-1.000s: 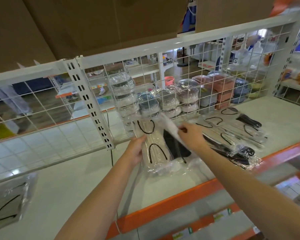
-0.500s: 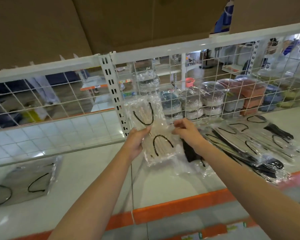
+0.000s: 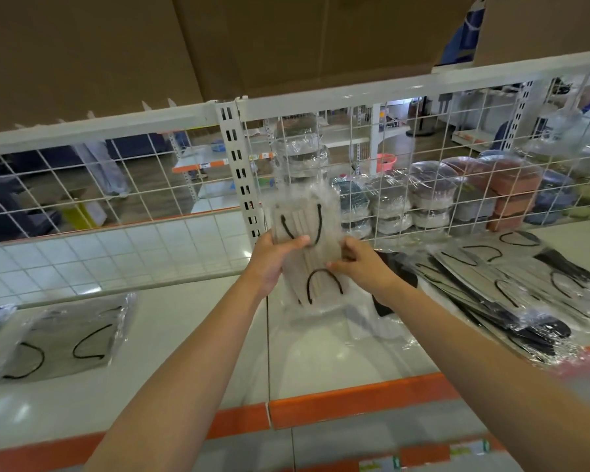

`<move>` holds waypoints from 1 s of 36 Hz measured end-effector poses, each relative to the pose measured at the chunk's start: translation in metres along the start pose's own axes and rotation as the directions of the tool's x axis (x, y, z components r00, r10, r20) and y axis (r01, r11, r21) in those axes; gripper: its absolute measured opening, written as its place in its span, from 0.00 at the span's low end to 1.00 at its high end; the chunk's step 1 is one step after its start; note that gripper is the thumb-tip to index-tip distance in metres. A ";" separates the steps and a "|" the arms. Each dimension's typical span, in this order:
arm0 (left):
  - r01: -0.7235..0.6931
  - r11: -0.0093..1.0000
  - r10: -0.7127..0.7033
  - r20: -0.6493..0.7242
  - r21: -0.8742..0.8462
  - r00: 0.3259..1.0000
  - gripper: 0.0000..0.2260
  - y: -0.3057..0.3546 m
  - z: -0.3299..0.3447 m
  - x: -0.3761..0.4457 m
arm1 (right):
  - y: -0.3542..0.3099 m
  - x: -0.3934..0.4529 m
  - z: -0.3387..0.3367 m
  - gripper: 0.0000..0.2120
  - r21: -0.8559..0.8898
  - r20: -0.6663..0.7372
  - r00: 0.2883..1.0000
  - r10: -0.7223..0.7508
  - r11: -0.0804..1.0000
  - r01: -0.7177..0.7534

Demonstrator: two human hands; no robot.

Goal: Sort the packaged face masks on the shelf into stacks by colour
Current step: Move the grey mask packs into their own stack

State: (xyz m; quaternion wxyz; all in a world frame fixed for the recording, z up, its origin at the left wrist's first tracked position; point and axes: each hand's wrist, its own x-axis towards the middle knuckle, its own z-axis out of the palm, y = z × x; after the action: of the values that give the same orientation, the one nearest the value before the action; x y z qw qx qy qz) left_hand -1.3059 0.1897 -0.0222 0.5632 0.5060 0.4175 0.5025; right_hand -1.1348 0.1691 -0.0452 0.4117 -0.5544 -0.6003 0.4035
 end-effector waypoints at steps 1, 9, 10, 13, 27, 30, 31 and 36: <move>-0.012 1.000 0.012 -0.004 0.016 1.000 0.12 -0.002 -0.001 0.000 | 0.002 0.000 0.000 0.11 -0.005 -0.009 1.000 -0.005 1.000 0.005; 0.006 0.989 0.006 -0.082 0.146 0.997 0.11 -0.016 0.002 -0.002 | 0.009 -0.002 0.003 0.15 0.025 0.027 1.000 0.003 1.000 -0.003; 0.018 0.991 -0.002 -0.120 0.135 0.993 0.10 -0.016 0.002 -0.001 | 0.010 -0.003 0.003 0.13 0.020 0.023 0.999 0.022 1.000 -0.022; 0.041 0.993 -0.069 -0.252 -0.112 0.965 0.08 -0.008 0.001 0.000 | 0.017 -0.003 0.001 0.11 0.003 0.008 0.998 0.069 0.998 -0.069; -0.043 0.812 -0.185 -0.328 -0.582 0.926 0.09 0.009 -0.013 -0.005 | 0.011 -0.005 -0.004 0.08 0.496 0.022 0.970 0.242 0.840 -0.221; -0.025 0.954 -0.085 -0.354 -0.297 0.931 0.12 0.012 -0.026 -0.007 | 0.002 0.001 -0.013 0.12 0.406 -0.105 0.979 0.173 0.906 -0.117; -0.015 0.985 -0.044 -0.337 -0.171 0.941 0.08 0.013 -0.032 -0.010 | -0.001 0.002 -0.017 0.11 0.399 -0.125 0.982 0.143 0.913 -0.082; 0.035 0.957 0.035 -0.232 0.289 0.972 0.06 -0.001 -0.050 -0.021 | -0.001 0.004 -0.028 0.12 0.279 -0.126 0.989 0.079 0.959 -0.041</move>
State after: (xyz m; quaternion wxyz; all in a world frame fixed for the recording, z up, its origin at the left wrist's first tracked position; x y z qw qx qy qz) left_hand -1.3577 0.1763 -0.0306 0.4292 0.5204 0.5506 0.4918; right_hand -1.1086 0.1743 -0.0350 0.5124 -0.5357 -0.4917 0.4568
